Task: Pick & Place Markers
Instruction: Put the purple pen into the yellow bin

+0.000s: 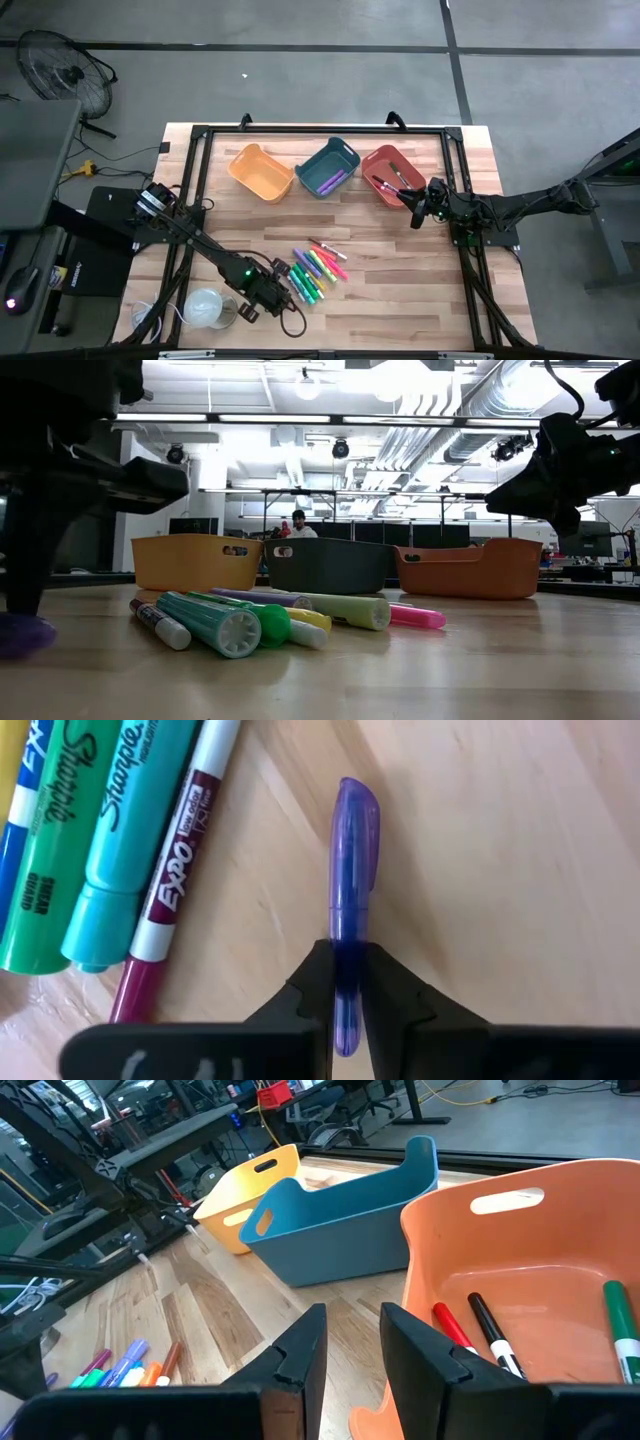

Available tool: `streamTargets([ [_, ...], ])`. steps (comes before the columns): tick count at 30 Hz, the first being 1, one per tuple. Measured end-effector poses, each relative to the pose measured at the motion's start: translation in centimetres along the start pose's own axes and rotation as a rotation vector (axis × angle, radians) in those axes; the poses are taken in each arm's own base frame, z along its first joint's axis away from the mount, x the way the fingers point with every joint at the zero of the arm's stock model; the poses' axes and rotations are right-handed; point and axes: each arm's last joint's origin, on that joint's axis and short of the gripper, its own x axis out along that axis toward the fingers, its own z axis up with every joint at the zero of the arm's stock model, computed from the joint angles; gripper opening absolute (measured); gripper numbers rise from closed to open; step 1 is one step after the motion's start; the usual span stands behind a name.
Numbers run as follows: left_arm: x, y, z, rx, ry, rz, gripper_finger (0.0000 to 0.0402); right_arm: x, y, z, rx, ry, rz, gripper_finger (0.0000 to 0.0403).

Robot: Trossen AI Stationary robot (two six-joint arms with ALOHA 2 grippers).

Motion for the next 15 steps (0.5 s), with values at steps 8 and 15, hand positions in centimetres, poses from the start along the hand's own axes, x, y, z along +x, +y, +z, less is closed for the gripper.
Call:
streamTargets([
  [8,-0.3,0.0,0.1,-0.048,-0.014,0.000,0.0023,0.0,0.0,0.0,0.000,0.000,0.000,0.0085],
  [15,-2.4,0.7,-0.1,-0.182,-0.042,0.012,0.0023,0.0,0.0,0.0,0.000,0.000,0.000,0.0085],
])
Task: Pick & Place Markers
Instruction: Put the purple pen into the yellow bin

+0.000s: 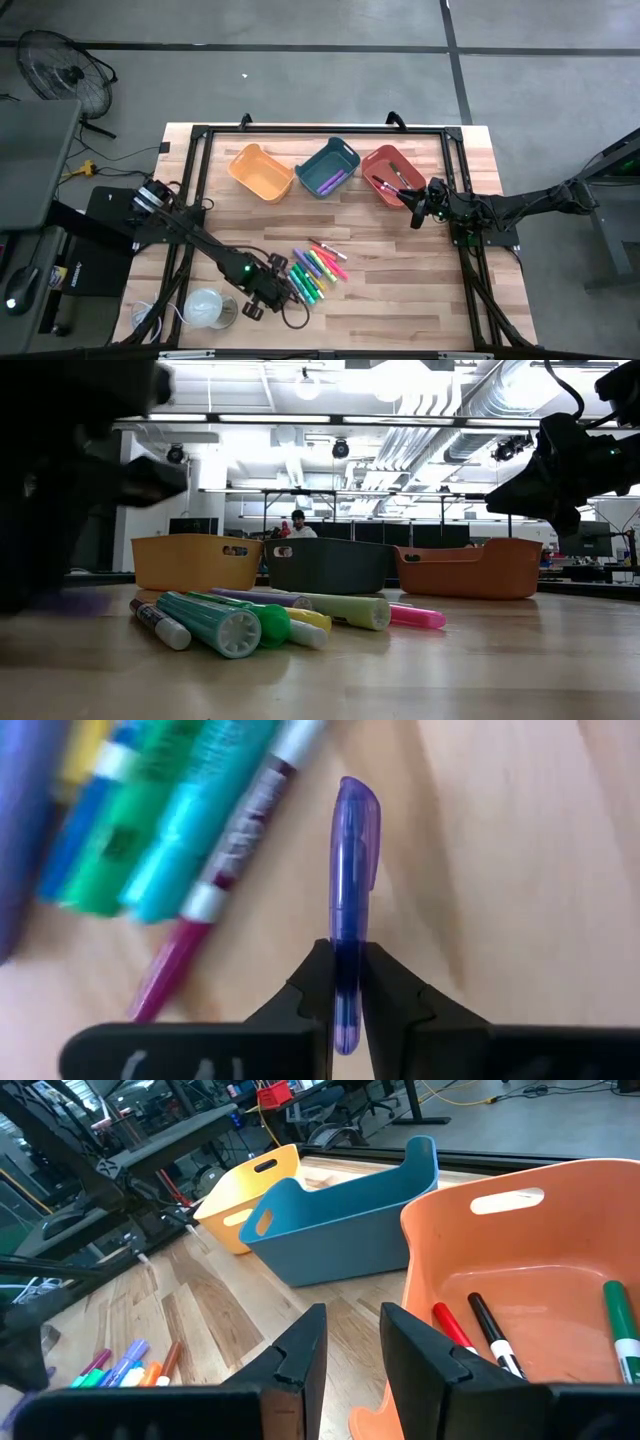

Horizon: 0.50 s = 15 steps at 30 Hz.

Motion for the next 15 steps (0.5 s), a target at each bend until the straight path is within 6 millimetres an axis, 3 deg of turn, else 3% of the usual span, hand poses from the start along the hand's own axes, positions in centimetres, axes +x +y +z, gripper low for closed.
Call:
streamTargets([
  [7,-3.2,1.6,-0.4,-0.172,-0.011,0.035,0.0023,0.0,0.0,0.0,0.000,0.000,0.000,0.0085],
  [15,-7.9,5.3,-1.5,-0.358,-0.058,0.146,0.0023,0.0,0.0,0.0,0.000,0.000,0.000,0.0085],
])
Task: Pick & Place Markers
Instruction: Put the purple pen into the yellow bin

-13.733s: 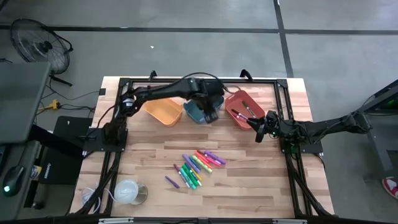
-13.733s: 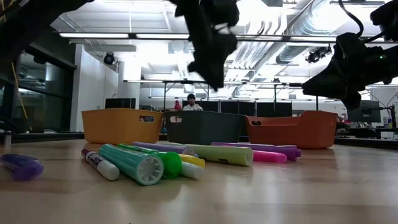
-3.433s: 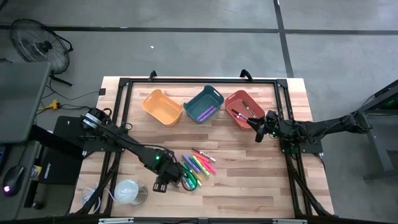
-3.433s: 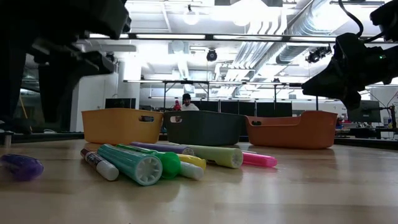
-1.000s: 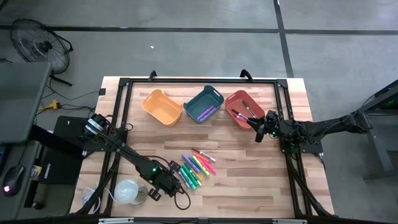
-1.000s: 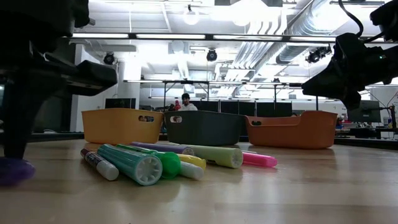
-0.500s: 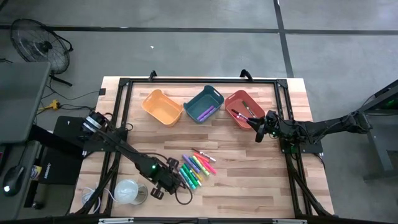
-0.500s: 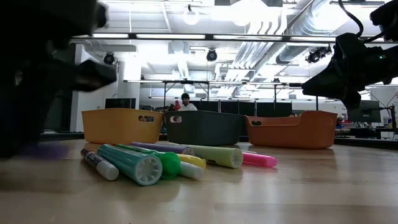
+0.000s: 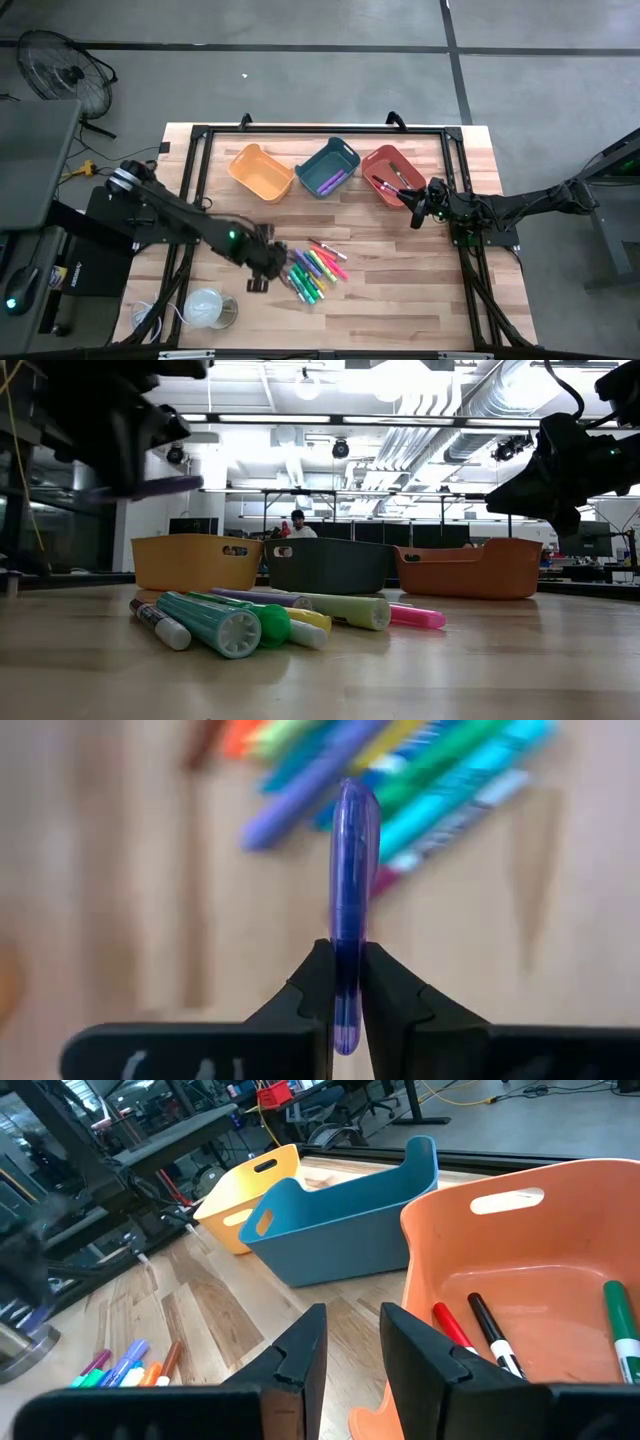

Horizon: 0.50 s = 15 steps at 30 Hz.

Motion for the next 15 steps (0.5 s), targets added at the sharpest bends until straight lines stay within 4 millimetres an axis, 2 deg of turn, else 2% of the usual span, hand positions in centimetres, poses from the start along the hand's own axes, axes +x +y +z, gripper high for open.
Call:
streamTargets([
  [3,-1.4,2.4,0.3,-0.094,-0.033,0.061,0.0023,0.0,0.0,0.0,0.000,0.000,0.000,0.0085],
  [8,-2.7,6.4,0.7,-0.227,-0.061,0.134,0.0023,0.0,0.0,0.0,0.000,0.000,0.000,0.0085],
  [15,-2.8,12.8,1.2,-0.575,-0.090,0.228,0.0023,0.0,0.0,0.0,0.000,0.000,0.001,0.0085],
])
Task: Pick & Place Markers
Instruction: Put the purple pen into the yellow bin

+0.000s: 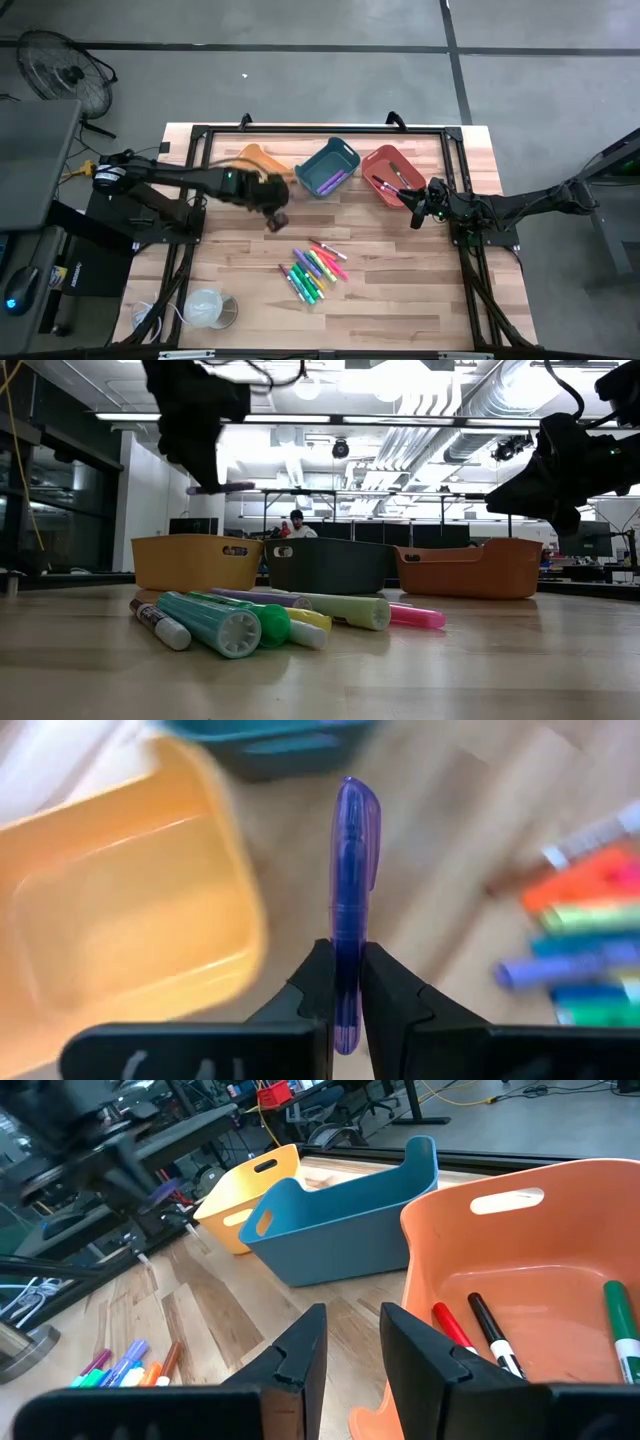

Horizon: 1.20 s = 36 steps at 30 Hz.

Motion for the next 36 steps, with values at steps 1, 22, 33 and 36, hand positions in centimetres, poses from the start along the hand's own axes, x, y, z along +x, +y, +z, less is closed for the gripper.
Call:
streamTargets([
  [1,0.2,0.7,0.4,-0.051,0.005,0.010,0.0023,0.0,0.0,0.0,0.000,0.000,-0.001,0.0085],
  [22,2.6,8.6,2.5,-1.019,-0.002,0.136,0.0023,0.0,0.0,0.0,0.000,0.000,0.000,0.0085],
  [33,6.2,8.6,0.2,-1.398,-0.044,0.085,0.0023,0.0,0.0,0.0,0.000,0.000,0.000,0.0085],
  [36,6.2,8.6,0.4,-1.386,-0.065,0.076,0.0034,0.0,0.0,0.0,0.000,0.000,0.000,0.0085],
])
